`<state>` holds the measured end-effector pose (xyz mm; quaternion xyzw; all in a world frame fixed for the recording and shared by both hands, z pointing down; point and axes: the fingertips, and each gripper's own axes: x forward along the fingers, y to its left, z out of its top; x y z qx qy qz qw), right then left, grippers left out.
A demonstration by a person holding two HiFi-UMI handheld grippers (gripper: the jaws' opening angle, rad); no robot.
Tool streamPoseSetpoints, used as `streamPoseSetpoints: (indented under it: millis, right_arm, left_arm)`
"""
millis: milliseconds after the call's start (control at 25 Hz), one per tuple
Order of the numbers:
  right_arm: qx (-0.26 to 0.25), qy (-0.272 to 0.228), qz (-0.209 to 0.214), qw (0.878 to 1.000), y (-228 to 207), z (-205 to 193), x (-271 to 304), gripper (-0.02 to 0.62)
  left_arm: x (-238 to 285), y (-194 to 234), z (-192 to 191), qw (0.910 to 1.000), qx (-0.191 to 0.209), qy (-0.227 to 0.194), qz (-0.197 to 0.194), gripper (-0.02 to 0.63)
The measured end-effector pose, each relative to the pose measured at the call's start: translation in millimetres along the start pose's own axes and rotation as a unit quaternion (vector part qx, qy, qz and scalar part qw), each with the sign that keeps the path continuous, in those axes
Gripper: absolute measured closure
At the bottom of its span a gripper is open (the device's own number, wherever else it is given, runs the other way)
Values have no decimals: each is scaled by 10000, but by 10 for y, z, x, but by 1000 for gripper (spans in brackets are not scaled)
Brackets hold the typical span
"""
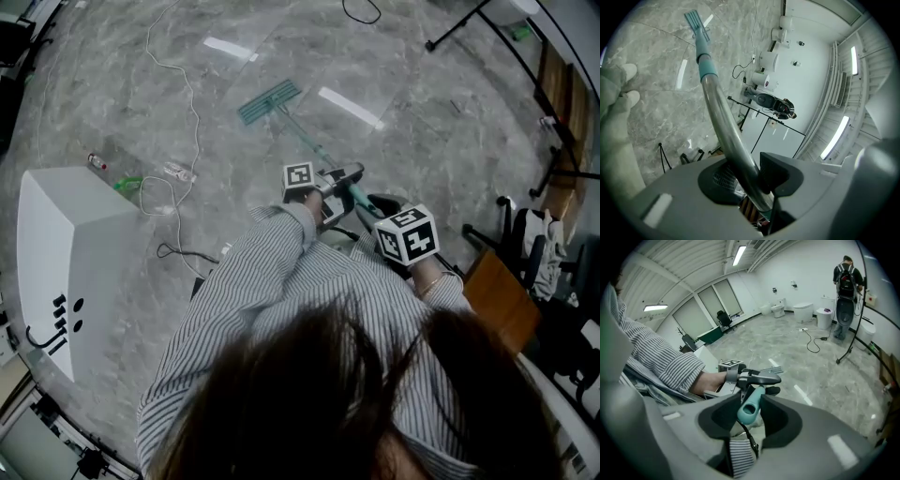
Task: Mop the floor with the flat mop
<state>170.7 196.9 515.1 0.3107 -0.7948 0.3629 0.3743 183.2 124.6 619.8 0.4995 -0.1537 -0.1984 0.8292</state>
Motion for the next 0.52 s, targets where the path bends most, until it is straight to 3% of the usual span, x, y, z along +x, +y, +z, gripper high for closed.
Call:
streamPoseSetpoints:
  millis: [120, 280, 520]
  right_arm:
    - [-80, 18, -30, 10000, 16, 5, -5, 465]
    - [-153, 62, -26, 9999, 40, -31, -9, 465]
    - [-149, 44, 2, 9999, 74, -52, 18, 463]
  left_arm:
    - [-4, -105, -62, 10000, -77, 17, -32, 469]
    - [-18, 74, 26, 9996, 270, 47, 41, 471]
    - [-46, -128, -131, 9999, -151, -63, 1, 471]
